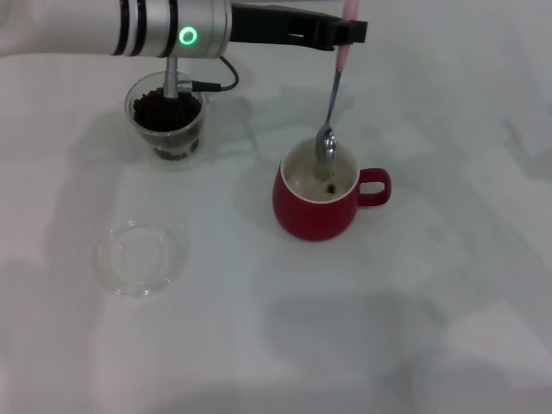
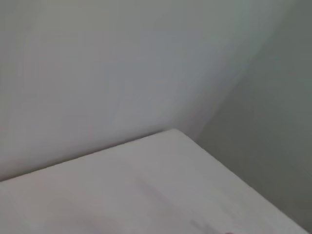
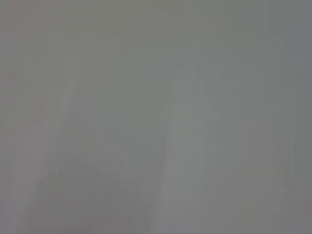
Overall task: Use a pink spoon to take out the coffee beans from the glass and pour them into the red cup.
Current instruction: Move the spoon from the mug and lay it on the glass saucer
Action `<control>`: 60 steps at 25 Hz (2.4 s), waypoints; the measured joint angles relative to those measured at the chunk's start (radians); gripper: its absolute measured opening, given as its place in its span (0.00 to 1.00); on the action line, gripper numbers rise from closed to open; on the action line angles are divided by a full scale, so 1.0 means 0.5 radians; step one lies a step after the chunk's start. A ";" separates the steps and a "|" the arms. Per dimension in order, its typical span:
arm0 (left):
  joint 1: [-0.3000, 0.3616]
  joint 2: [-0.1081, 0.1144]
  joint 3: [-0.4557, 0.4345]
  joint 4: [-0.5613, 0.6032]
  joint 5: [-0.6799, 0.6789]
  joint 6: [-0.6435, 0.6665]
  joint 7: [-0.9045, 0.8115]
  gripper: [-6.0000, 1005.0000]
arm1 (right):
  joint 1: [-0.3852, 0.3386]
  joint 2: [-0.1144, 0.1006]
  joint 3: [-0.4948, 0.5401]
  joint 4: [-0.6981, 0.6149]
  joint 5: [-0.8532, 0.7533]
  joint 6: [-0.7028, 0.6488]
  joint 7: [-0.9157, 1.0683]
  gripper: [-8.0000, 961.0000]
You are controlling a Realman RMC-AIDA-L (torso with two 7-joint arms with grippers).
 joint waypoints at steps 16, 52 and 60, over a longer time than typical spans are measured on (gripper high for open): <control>0.741 0.036 -0.042 0.774 -0.081 0.134 -0.119 0.13 | -0.035 -0.003 0.036 0.006 0.012 -0.025 0.014 0.76; 1.572 0.081 -0.624 0.557 -0.132 0.610 0.204 0.14 | -0.026 -0.021 0.305 0.006 0.090 0.000 0.217 0.76; 1.528 0.063 -0.641 0.456 -0.118 0.607 0.279 0.14 | -0.047 -0.008 0.305 0.005 0.079 -0.070 0.235 0.76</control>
